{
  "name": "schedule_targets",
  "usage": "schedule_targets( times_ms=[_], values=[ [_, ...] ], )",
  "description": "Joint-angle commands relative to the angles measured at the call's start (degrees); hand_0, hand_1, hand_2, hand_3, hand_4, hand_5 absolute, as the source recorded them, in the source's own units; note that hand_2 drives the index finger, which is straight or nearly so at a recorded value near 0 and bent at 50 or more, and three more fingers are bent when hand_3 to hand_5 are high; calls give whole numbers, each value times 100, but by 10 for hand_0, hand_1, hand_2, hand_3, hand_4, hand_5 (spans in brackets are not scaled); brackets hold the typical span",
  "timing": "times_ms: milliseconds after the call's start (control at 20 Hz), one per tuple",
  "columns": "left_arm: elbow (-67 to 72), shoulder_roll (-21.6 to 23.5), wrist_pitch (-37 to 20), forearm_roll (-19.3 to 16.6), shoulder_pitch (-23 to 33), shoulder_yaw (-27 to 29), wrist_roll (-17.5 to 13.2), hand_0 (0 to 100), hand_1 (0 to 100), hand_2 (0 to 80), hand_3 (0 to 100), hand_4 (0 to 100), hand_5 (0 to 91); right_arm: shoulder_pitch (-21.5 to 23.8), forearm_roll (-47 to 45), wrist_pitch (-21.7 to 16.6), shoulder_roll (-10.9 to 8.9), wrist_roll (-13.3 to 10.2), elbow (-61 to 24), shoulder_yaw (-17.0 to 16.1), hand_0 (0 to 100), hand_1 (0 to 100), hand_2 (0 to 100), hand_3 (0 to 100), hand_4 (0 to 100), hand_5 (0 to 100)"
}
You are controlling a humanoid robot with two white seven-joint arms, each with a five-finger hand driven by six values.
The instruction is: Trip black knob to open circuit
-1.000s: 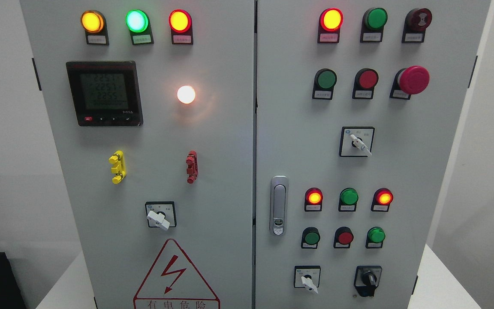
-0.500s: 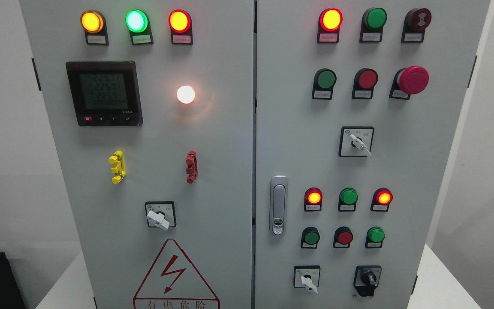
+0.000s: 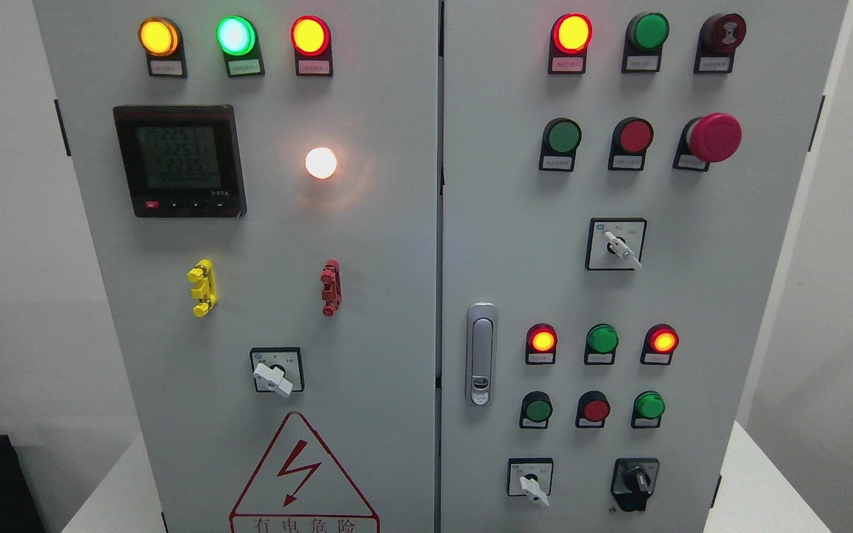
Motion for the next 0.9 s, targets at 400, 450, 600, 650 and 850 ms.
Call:
schedule_targets(
  times_ms=[400,450,600,650,850],
  values=[
    [7,-5,6,14,-2,5,1,120,389,0,0,0,0,-461,154,216,-14,-25,-435,127,740,869,0,1000,1000,941],
    [7,-5,6,14,-2,5,1,120,389,0,0,0,0,-504,154,216,-14,-25,-435,127,740,869,0,1000,1000,941],
    [7,-5,6,14,-2,5,1,120,389,0,0,0,0,-592,154,225,-14,-25,-435,127,741,871,0,1000,1000,941],
    [7,-5,-2,14,-2,5,1,120,389,0,0,0,0,-619,154,234,-14,-25,-435,127,741,871,0,1000,1000,941],
    [7,-5,6,14,-2,5,1,120,389,0,0,0,0,-698,154,287,-5,-25,-435,127,742,874,0,1000,1000,942]
  ],
)
